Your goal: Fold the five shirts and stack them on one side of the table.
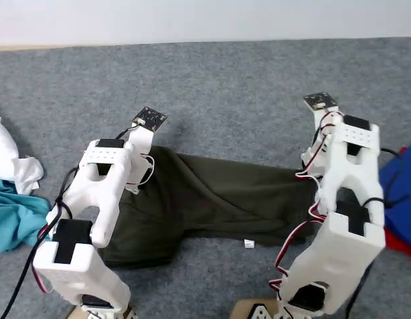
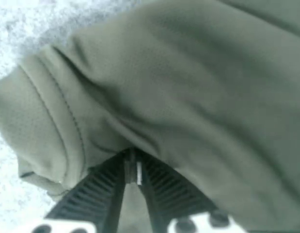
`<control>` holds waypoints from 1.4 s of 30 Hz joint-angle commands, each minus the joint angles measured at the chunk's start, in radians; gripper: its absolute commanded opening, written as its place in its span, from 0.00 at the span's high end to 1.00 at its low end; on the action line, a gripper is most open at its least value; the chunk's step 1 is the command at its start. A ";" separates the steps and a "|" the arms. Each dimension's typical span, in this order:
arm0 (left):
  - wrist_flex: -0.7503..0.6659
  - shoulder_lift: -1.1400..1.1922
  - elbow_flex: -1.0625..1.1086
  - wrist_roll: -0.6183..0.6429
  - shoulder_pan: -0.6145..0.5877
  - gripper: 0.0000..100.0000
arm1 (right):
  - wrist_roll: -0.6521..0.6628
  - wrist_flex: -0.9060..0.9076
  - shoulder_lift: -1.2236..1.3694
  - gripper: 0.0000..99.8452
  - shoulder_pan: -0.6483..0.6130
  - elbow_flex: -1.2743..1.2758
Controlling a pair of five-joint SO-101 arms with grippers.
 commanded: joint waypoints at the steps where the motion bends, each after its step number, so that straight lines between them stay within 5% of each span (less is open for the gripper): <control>1: 0.012 -0.006 -0.031 0.005 0.008 1.00 | 0.035 -0.005 -0.015 0.97 0.028 -0.041; 12: 0.014 -0.006 -0.031 0.005 0.008 1.00 | 0.068 -0.004 -0.019 0.99 0.033 -0.043; 20: 0.014 -0.006 -0.031 0.005 0.008 1.00 | -0.005 0.056 -0.010 0.88 -0.051 -0.189; 42: 0.032 0.003 -0.048 0.005 0.008 1.00 | -0.003 0.071 0.127 0.90 -0.114 -0.207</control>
